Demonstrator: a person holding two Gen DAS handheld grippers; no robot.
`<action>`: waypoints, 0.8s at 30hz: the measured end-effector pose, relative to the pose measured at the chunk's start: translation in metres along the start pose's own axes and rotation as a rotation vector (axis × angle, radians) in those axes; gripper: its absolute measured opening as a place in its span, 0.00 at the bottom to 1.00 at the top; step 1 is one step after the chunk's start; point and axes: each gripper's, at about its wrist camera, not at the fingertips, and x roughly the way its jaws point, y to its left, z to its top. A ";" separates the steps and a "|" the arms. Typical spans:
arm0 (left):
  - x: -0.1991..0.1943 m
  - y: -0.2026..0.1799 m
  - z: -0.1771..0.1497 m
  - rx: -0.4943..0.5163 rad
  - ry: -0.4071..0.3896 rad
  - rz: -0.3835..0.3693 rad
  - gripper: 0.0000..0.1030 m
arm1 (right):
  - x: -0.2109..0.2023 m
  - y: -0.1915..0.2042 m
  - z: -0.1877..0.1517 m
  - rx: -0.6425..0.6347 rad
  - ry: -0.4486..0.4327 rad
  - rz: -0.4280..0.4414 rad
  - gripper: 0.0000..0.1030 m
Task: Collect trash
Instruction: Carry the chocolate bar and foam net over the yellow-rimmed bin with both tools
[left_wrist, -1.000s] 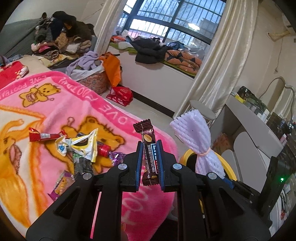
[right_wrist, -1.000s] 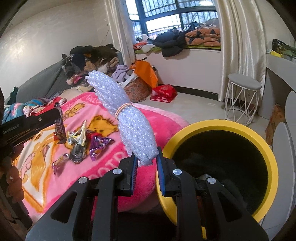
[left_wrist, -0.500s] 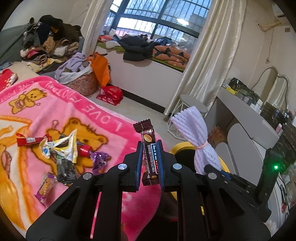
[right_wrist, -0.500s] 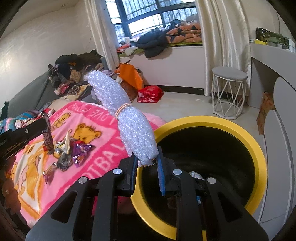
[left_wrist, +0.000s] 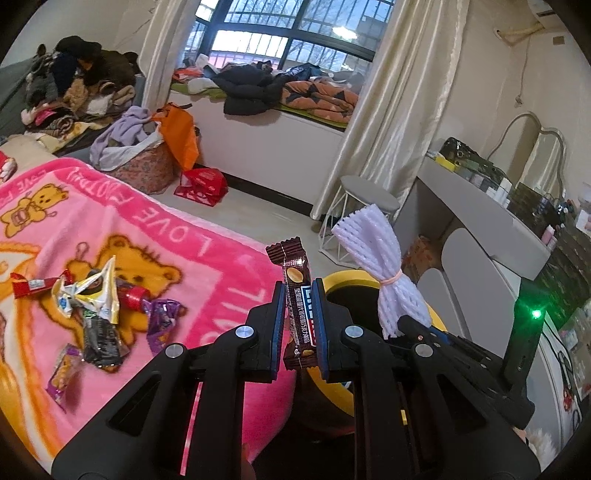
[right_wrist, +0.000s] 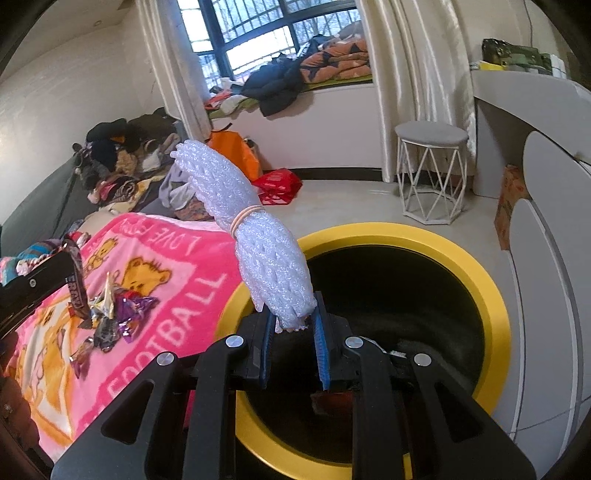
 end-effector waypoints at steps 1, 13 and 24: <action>0.001 -0.001 0.000 0.003 0.001 -0.002 0.10 | 0.001 -0.002 0.000 0.004 0.001 -0.006 0.18; 0.020 -0.024 -0.002 0.042 0.026 -0.037 0.10 | 0.007 -0.024 -0.004 0.052 0.022 -0.061 0.18; 0.046 -0.043 -0.009 0.074 0.072 -0.078 0.10 | 0.013 -0.046 -0.006 0.123 0.044 -0.108 0.18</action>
